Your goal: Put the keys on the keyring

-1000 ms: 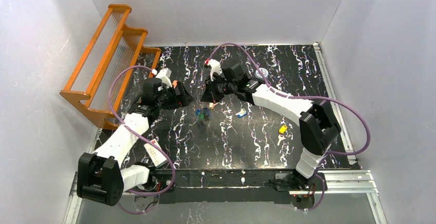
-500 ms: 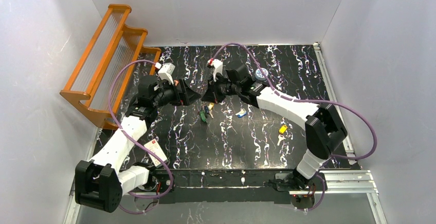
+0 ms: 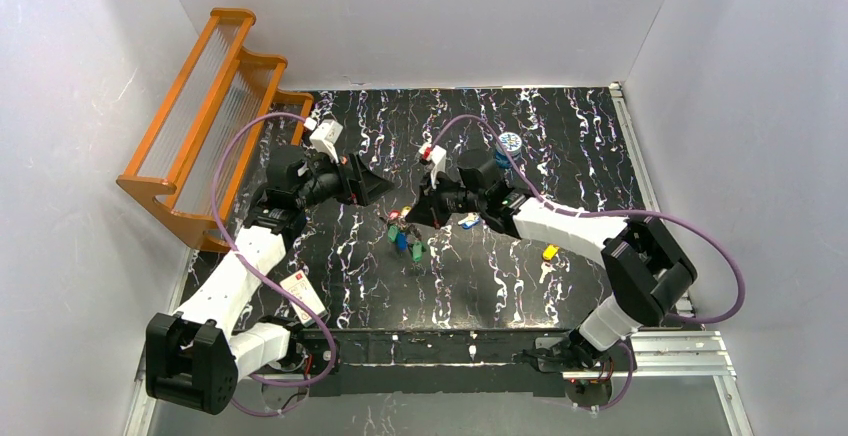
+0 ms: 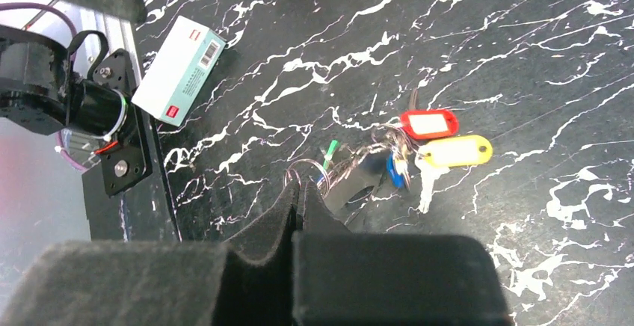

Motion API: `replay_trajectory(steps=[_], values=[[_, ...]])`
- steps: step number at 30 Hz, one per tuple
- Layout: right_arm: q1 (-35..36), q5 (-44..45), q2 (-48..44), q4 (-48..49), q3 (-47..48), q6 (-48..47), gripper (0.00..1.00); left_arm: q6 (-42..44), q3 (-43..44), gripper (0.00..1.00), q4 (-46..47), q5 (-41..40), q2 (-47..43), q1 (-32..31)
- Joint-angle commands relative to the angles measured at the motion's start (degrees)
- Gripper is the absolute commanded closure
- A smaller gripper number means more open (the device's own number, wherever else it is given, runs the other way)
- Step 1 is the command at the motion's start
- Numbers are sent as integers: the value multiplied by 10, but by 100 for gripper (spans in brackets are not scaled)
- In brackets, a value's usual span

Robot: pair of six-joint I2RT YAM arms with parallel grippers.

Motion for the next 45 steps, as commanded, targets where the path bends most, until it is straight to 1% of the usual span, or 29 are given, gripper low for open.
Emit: replay_trajectory(steps=[1, 7, 11, 15, 23, 26, 29, 31, 34, 40, 45], values=[[-1, -7, -28, 57, -38, -8, 99, -1, -15, 21, 31, 38, -14, 2], [-1, -4, -68, 126, -93, -50, 99, 9, -24, 21, 32, 55, -6, 0], [-1, -38, -71, 138, -106, -78, 99, 5, -28, 22, 31, 48, 1, -15], [-2, -74, -75, 170, -118, -78, 99, 4, -33, 22, 30, 20, -4, -44], [-2, -49, -130, 301, -210, -111, 99, 6, -38, 26, 4, -12, -8, -88], [-2, -57, -142, 309, -232, -144, 99, -23, -53, 28, -1, -25, -4, -91], [-2, -86, -143, 307, -248, -172, 99, -63, -66, 31, 10, -23, 10, -99], [-2, -102, -141, 306, -254, -182, 99, -91, -78, 35, 32, -13, 27, -109], [-2, -127, -135, 305, -259, -202, 99, -138, -98, 37, 71, -2, 43, -124], [-2, -128, -133, 309, -265, -215, 99, -198, -122, 40, 80, 4, 72, -131], [-2, -132, -130, 303, -261, -225, 99, -277, -157, 45, 137, 32, 86, -137]])
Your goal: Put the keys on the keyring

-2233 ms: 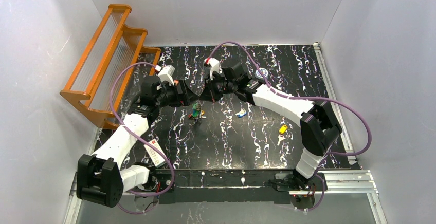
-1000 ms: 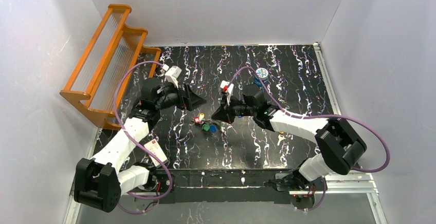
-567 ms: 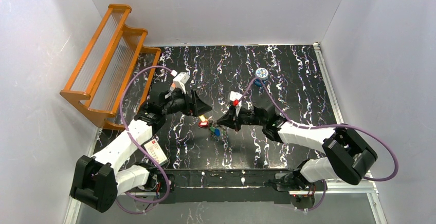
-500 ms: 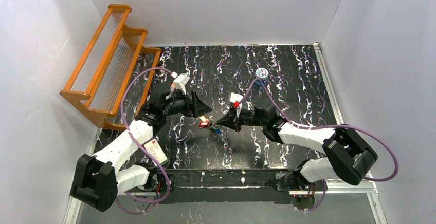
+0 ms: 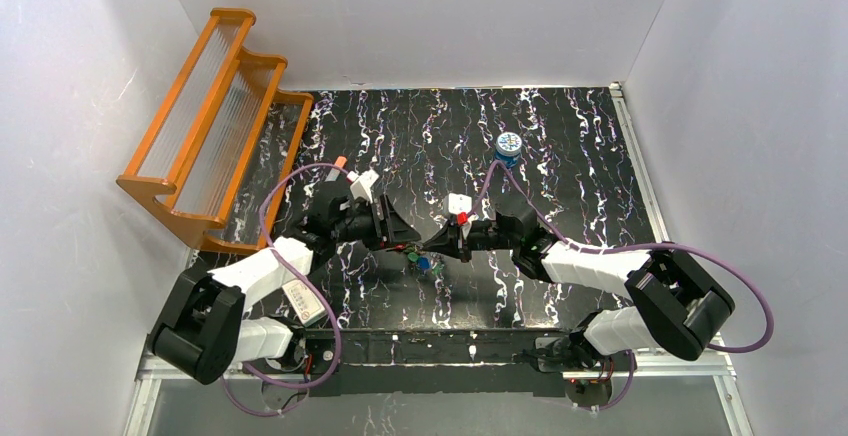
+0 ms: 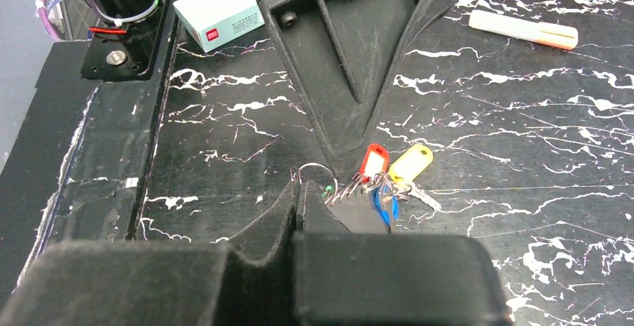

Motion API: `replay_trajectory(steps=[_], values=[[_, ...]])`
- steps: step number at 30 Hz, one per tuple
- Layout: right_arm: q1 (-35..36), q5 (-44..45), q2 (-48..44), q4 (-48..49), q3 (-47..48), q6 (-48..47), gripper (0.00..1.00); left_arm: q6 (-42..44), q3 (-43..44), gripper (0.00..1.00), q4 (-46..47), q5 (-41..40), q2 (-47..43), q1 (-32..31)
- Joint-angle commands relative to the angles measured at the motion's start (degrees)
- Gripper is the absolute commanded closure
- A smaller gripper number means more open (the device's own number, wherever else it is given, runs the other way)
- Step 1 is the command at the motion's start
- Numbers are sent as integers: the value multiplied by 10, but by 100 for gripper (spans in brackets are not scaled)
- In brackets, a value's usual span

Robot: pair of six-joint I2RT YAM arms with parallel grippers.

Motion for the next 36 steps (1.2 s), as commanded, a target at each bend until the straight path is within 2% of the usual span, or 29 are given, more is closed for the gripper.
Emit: replay_trajectory(steps=[1, 4, 12, 25, 32, 36], values=[[-1, -15, -1, 32, 2, -23, 99, -85, -31, 46, 57, 36, 1, -8], [-1, -20, 0, 33, 1, -23, 99, -105, -38, 49, 75, 36, -3, -13], [-1, -26, 2, 32, 4, -28, 99, -122, -37, 68, 105, 38, 15, -19], [-1, -27, -8, -1, 4, -45, 99, -124, -28, 91, 106, 41, 15, -22], [-1, -29, -8, -30, 10, -67, 99, -127, -13, 100, 94, 45, 14, -22], [-1, -30, -5, -75, 30, -93, 99, -113, 3, 100, 62, 46, 13, -22]])
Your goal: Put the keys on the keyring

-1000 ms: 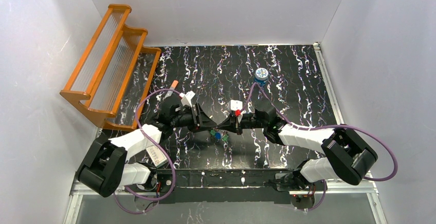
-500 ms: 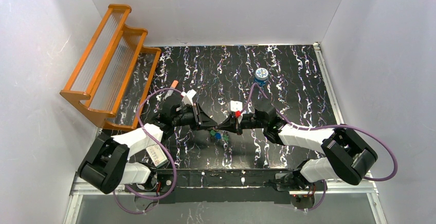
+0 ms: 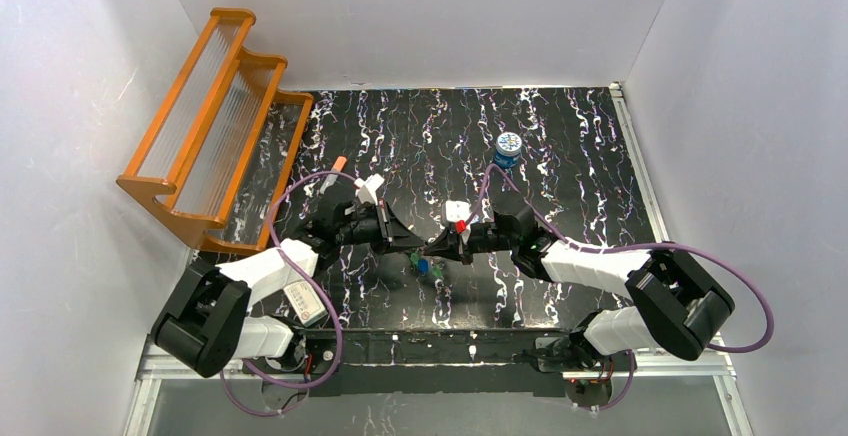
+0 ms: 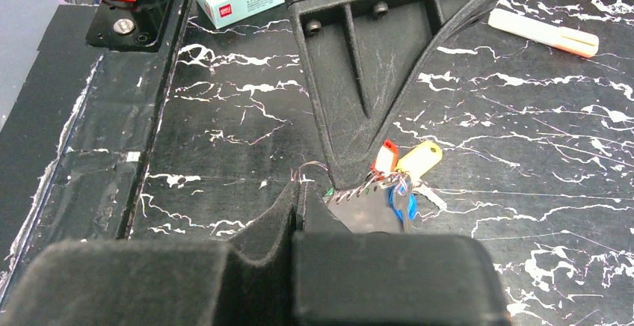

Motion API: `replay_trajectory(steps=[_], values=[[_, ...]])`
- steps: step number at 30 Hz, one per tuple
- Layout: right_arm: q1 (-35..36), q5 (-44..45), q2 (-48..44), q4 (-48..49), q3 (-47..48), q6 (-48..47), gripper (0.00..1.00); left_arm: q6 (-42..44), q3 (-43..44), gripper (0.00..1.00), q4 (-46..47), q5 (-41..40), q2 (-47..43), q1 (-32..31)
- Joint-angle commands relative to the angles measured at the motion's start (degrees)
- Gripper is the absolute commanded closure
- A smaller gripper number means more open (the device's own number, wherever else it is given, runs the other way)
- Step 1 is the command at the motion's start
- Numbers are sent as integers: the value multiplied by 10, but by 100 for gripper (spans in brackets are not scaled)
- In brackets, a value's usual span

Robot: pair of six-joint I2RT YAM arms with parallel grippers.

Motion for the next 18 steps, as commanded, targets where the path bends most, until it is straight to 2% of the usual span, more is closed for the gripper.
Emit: replay_trajectory(steps=[1, 4, 5, 8, 13, 16, 18], values=[[-1, -2, -7, -45, 29, -38, 99, 21, 37, 100, -41, 17, -10, -1], [-1, -1, -9, -40, 28, -39, 99, 85, 63, 100, -132, -1, -18, -1], [-1, -2, -9, -41, 27, -39, 99, 105, 72, 97, -163, -10, -20, -1], [-1, -5, -8, -41, 27, -36, 99, 138, 85, 83, -228, -28, -23, -1], [-1, -8, -8, -37, 28, -33, 99, 143, 79, 58, -235, -30, -20, -1], [-1, -9, -7, -36, 29, -33, 99, 128, 75, 56, -214, -16, -16, -1], [-1, -10, -5, -37, 29, -33, 99, 110, 67, 61, -185, -1, -15, -1]])
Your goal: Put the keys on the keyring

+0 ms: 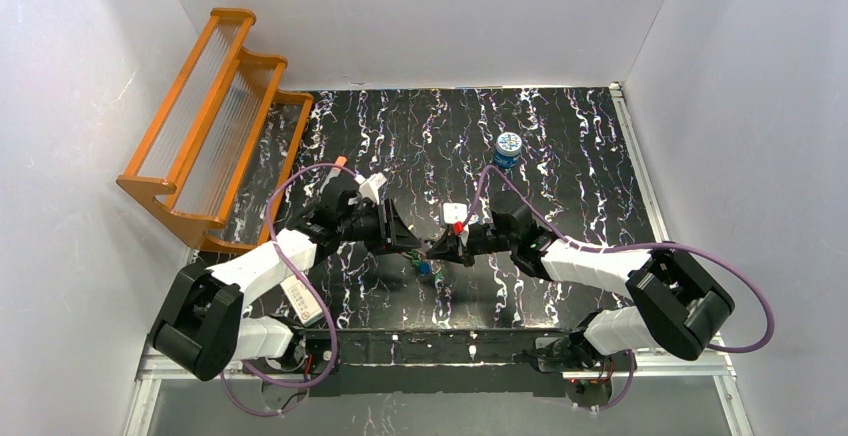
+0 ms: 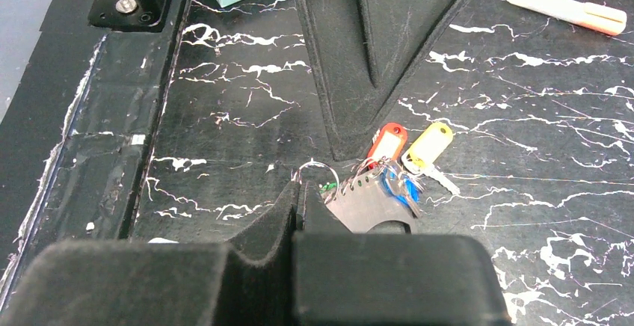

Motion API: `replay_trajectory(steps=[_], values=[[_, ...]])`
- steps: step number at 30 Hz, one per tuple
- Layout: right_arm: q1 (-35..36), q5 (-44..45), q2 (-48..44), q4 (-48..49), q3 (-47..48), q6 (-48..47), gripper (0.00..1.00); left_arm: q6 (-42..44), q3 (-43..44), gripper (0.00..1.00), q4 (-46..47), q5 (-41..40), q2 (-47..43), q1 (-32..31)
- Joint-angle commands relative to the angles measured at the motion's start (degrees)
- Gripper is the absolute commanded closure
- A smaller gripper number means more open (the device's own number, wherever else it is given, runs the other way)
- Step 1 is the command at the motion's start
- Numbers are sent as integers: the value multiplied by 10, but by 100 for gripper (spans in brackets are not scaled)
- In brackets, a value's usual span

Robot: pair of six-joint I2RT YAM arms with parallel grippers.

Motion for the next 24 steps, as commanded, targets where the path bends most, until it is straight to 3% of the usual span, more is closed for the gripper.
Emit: replay_trajectory(steps=[1, 8, 13, 24], values=[[-1, -9, -5, 19, 19, -8, 99, -20, -9, 63, 32, 31, -5, -1], [-1, -9, -3, 20, 21, -8, 99, -52, -31, 65, 83, 49, 15, -6], [-1, -9, -2, 19, 22, -8, 99, -37, -30, 60, 72, 43, 21, -10], [-2, -10, 2, 18, 22, -10, 99, -49, -29, 82, 101, 44, 35, -35]])
